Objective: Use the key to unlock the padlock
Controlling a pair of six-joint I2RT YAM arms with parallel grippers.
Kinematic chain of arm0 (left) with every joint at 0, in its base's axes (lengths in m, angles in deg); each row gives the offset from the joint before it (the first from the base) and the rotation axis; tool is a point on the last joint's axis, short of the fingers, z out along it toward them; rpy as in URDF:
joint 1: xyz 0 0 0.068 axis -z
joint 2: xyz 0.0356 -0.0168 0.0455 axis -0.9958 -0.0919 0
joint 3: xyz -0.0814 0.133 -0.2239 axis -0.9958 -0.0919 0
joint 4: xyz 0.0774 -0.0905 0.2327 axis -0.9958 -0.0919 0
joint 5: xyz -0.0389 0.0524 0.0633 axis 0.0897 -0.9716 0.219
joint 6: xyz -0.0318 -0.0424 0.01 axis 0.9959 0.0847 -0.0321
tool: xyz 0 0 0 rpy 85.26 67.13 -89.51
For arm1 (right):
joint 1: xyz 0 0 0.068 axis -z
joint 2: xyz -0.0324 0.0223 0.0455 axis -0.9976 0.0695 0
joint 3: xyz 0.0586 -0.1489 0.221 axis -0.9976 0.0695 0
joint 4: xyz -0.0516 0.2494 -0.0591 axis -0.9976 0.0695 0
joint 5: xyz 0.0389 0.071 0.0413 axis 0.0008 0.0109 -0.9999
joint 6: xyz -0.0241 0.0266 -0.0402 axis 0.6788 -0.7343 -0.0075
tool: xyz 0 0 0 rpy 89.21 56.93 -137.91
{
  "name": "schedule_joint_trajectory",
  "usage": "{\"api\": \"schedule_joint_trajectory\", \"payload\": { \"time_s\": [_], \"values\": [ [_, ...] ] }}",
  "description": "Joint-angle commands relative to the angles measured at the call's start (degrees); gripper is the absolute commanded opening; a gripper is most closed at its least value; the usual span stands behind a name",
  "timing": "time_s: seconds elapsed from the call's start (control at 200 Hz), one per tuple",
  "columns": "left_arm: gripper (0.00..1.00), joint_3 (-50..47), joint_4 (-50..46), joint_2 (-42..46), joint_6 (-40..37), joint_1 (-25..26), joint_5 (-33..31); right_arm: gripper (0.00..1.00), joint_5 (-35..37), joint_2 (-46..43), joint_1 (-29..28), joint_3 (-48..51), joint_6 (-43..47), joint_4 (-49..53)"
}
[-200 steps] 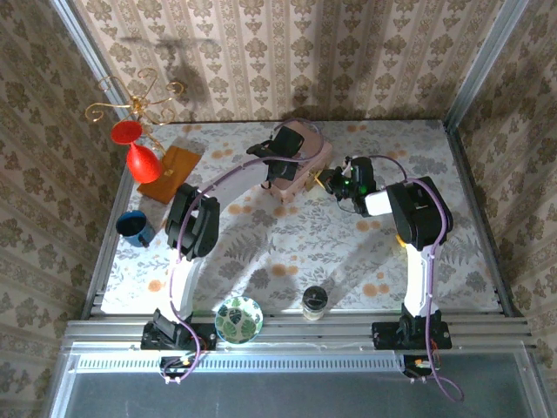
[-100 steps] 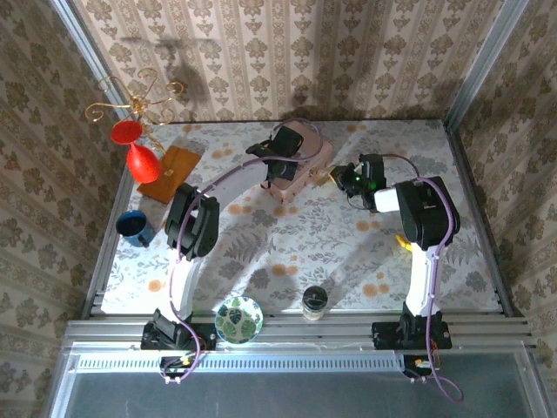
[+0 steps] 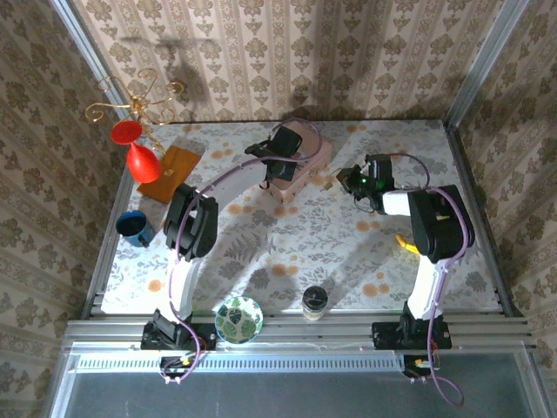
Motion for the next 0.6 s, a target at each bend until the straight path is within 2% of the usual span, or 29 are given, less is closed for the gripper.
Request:
{"api": "schedule_joint_trajectory", "payload": {
  "time_s": [0.0, 0.436, 0.596],
  "values": [
    [1.00, -2.91, -8.91, 0.32, -2.53, -1.54, -2.18, 0.00, 1.00, -5.94, 0.63, 2.09, 4.74, 6.65],
    [1.00, -12.01, -6.66, 6.41, -3.55, -2.69, -3.16, 0.00, 7.61, -23.46, 1.51, 3.55, 18.07, 36.57],
    [1.00, -15.95, -4.64, 9.90, -4.73, -2.78, -2.47, 0.00, 11.43, -26.72, 1.50, 1.22, 23.44, 49.15]
  ]
}}
